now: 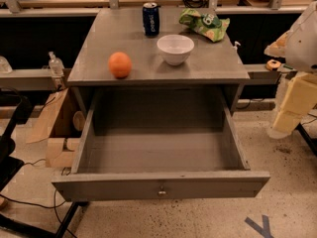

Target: Place orange into top drawer

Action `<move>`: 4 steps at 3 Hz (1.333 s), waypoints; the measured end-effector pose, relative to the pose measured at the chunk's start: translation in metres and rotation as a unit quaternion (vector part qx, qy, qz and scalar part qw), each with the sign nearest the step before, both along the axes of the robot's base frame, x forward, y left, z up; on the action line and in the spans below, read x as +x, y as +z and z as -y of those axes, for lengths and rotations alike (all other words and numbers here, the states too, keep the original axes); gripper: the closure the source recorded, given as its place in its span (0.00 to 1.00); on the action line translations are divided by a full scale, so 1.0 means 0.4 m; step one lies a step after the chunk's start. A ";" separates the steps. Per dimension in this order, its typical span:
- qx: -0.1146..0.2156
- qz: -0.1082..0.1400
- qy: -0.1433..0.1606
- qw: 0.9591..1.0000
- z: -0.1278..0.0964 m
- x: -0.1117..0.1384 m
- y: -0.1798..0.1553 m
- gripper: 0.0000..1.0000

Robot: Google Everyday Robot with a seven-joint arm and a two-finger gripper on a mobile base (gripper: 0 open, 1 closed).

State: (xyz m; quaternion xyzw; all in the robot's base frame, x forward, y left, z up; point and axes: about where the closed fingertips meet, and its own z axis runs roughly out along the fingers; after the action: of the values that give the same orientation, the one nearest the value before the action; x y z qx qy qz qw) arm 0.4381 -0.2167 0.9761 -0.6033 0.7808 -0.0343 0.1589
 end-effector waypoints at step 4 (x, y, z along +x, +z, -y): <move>0.170 0.092 -0.027 0.981 -0.114 0.240 -0.080 0.00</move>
Offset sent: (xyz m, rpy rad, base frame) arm 0.0943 0.0300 -0.0112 0.2331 -0.3112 -0.0216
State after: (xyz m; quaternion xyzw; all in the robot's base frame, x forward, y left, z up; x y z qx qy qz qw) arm 0.5340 -0.1709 0.9441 -0.5406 0.7731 0.0397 0.3294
